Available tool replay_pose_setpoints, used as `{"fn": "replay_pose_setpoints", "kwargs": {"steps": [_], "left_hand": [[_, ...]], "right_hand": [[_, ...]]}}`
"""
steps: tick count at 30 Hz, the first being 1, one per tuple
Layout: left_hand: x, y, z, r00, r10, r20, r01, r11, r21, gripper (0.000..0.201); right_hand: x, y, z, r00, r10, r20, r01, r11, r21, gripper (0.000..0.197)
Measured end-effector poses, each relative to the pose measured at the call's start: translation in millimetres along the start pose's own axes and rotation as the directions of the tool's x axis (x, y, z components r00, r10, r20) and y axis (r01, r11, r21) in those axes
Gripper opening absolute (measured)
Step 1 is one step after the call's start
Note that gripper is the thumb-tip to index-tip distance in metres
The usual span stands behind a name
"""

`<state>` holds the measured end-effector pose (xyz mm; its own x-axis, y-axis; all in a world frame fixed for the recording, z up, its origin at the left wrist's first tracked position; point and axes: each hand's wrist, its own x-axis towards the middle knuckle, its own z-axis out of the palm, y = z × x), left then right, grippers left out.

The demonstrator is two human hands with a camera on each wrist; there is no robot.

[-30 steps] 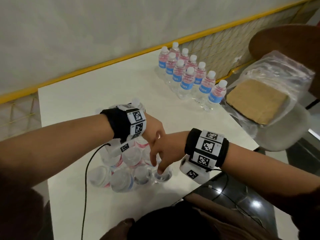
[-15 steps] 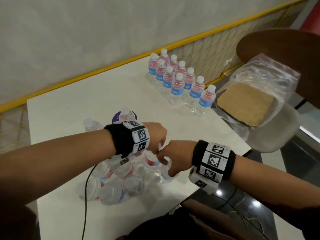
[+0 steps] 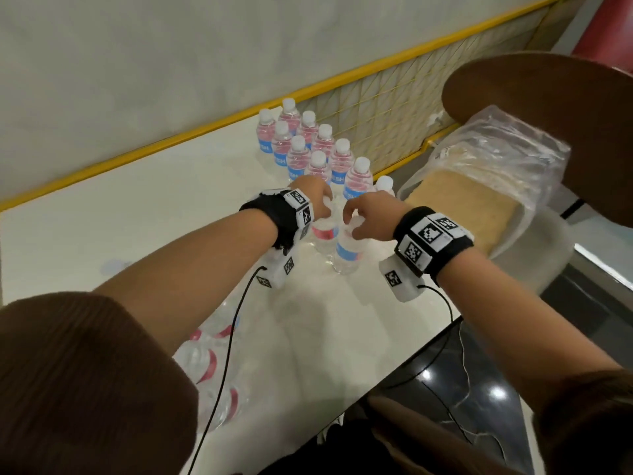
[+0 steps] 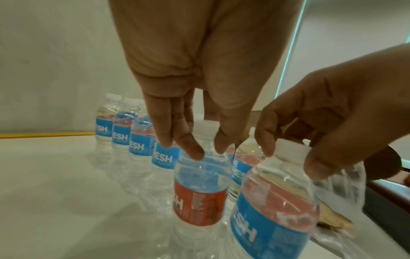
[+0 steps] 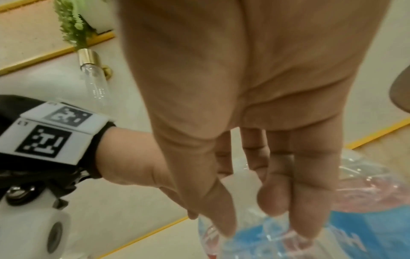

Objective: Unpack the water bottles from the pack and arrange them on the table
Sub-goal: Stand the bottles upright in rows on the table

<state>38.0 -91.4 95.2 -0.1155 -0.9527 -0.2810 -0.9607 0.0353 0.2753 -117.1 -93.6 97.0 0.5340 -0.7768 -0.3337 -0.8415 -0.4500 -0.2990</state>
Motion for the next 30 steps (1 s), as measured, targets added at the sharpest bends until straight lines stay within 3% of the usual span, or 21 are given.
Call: {"fn": "replay_pose_setpoints", "kwargs": {"steps": [6,11,16,19,22,26,30], "left_hand": [[21.6,-1.7,3.3,0.998,0.058,-0.025,-0.062,0.984,-0.168,0.036],[25.3,-4.6,5.8,1.0,0.001,0.027,0.007,0.956,-0.295,0.046],[29.2,-9.5,13.1,0.981,-0.149,-0.121,0.135,0.983,-0.122,0.041],[29.1,-10.5,10.7,0.993,-0.09,-0.081,0.076,0.984,-0.161,0.033],[27.4,-12.8,6.2,1.0,0.011,-0.023,-0.016,0.976,-0.219,0.026],[24.5,-18.2,11.0,1.0,-0.023,-0.012,0.017,0.932,-0.363,0.05],[19.1,-29.2,26.2,0.977,-0.214,0.026,0.208,0.904,-0.373,0.077]], "right_hand": [[8.7,21.0,6.8,0.997,0.036,-0.071,-0.028,0.993,0.115,0.039],[6.8,31.2,15.1,0.993,0.03,-0.114,-0.007,0.98,0.197,0.043],[4.0,27.3,23.6,0.973,0.165,-0.161,-0.099,0.93,0.354,0.053],[7.0,23.4,34.1,0.947,0.276,-0.165,-0.172,0.868,0.465,0.056],[9.8,20.3,39.7,0.934,0.303,-0.189,-0.158,0.825,0.543,0.051],[7.4,23.8,57.7,0.895,0.4,-0.198,-0.132,0.661,0.739,0.052],[2.1,32.3,86.3,0.812,0.576,-0.094,-0.202,0.429,0.88,0.059]]}}
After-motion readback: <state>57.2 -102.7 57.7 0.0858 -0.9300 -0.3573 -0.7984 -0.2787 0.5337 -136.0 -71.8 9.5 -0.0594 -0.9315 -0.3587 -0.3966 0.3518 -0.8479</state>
